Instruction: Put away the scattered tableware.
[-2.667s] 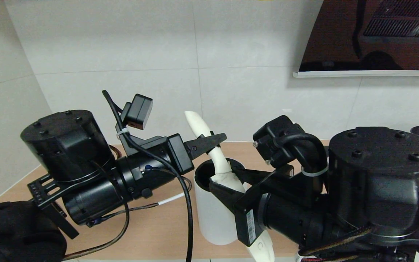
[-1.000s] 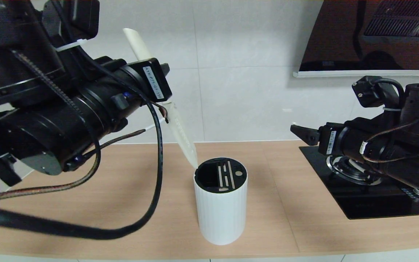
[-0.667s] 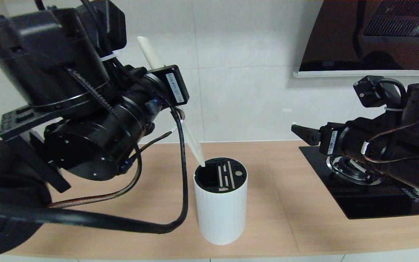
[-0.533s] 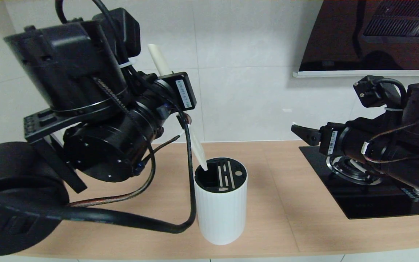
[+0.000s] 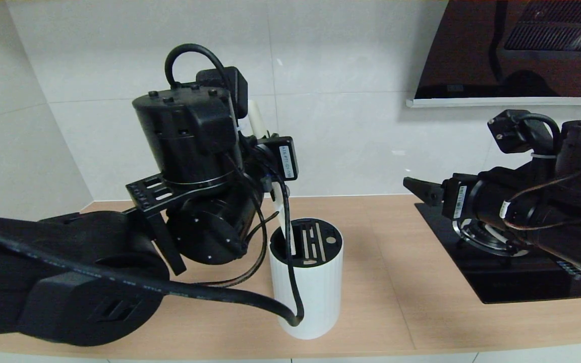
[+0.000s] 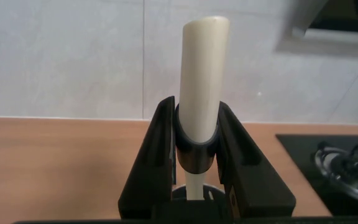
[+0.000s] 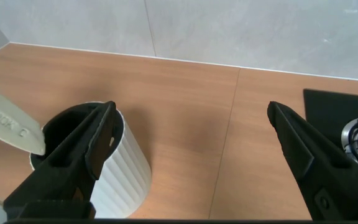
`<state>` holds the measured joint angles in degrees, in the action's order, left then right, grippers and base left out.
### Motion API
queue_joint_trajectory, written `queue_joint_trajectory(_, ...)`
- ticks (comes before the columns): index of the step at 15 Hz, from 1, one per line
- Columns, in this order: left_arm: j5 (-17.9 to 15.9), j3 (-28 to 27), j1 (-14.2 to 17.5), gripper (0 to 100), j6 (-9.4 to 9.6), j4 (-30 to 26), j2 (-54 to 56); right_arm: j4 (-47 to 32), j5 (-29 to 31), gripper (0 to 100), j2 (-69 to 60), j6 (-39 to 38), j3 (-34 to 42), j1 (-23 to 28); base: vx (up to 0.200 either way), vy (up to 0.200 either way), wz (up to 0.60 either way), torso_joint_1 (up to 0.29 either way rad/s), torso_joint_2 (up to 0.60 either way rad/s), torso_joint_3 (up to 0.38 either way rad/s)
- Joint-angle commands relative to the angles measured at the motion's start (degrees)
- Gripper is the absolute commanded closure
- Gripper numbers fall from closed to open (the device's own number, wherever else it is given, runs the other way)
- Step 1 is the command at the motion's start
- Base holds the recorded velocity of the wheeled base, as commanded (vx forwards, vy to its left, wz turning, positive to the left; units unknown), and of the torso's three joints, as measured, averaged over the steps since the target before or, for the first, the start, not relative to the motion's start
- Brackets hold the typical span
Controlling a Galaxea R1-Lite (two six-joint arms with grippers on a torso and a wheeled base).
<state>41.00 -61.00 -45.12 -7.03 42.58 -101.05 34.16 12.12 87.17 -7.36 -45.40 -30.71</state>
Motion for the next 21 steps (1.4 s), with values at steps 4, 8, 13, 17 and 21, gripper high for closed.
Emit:
queue_joint_trajectory(4,0.0,0.0,0.0,100,0.0,2.2,-2.0,0.0,0.0,0,0.6,0.0,0.2,-0.3,0.0,0.0,0.0,0.0,0.0,0.0)
queue_joint_trajectory(8,0.0,0.1,0.1,100,0.09,2.6,-3.0,0.0,0.0,0,0.6,0.0,0.3,-0.3,0.0,0.0,0.0,0.0,0.0,0.0)
queue_joint_trajectory(13,0.1,0.2,0.1,100,0.0,2.5,-3.7,0.0,0.0,0,0.7,0.1,0.4,-0.4,0.0,0.0,0.0,0.0,0.0,0.0)
queue_joint_trajectory(17,0.7,0.3,0.0,100,0.0,2.5,-4.9,0.0,0.0,0,0.7,0.1,0.7,-0.4,0.0,0.0,0.0,0.0,0.0,0.0)
queue_joint_trajectory(21,1.8,0.8,-0.8,100,-0.44,2.5,-7.2,0.0,0.0,0,1.2,0.1,1.0,-0.4,0.0,0.0,0.0,0.0,0.0,0.0)
